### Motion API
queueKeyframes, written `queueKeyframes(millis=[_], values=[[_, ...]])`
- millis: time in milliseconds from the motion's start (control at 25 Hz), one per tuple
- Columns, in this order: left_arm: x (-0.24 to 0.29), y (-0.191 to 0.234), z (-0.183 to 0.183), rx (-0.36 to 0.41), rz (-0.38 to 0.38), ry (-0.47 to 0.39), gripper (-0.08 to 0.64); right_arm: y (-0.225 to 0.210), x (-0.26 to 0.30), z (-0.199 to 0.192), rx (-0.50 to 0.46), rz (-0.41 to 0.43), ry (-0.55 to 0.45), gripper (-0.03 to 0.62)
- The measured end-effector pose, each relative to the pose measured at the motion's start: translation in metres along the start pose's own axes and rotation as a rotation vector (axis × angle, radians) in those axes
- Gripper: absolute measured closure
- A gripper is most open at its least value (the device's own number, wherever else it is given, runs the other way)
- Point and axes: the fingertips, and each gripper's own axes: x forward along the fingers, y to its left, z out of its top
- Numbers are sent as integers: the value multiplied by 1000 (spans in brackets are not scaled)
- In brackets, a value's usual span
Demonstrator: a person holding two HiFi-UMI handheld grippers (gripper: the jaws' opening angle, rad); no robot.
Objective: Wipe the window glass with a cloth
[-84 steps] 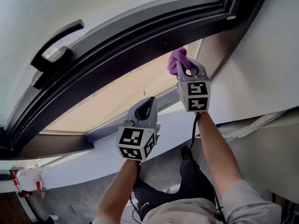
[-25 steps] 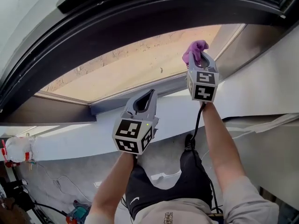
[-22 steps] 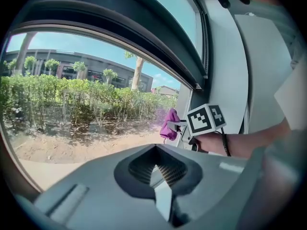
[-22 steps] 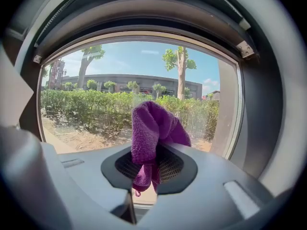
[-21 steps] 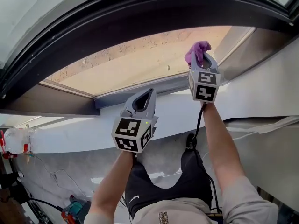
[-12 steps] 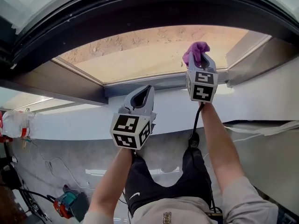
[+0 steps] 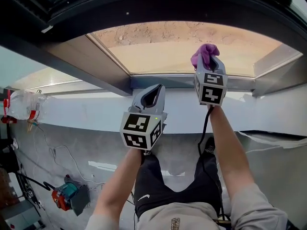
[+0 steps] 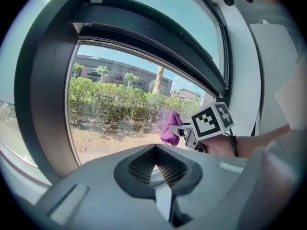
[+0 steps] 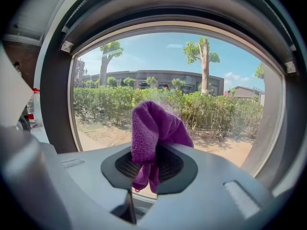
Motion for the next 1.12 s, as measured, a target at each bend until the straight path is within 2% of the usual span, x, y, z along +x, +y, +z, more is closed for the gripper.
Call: queueKeyframes(millis=[200, 680, 1120], values=[[-23, 30, 0, -8, 35, -3, 560, 47, 8, 7, -4, 45, 5, 503], [-69, 102, -14, -67, 116, -10, 560, 129, 28, 13, -7, 42, 33, 502], [-90, 140, -28, -109, 156, -16, 560, 203, 41, 23, -14, 130, 19, 503]])
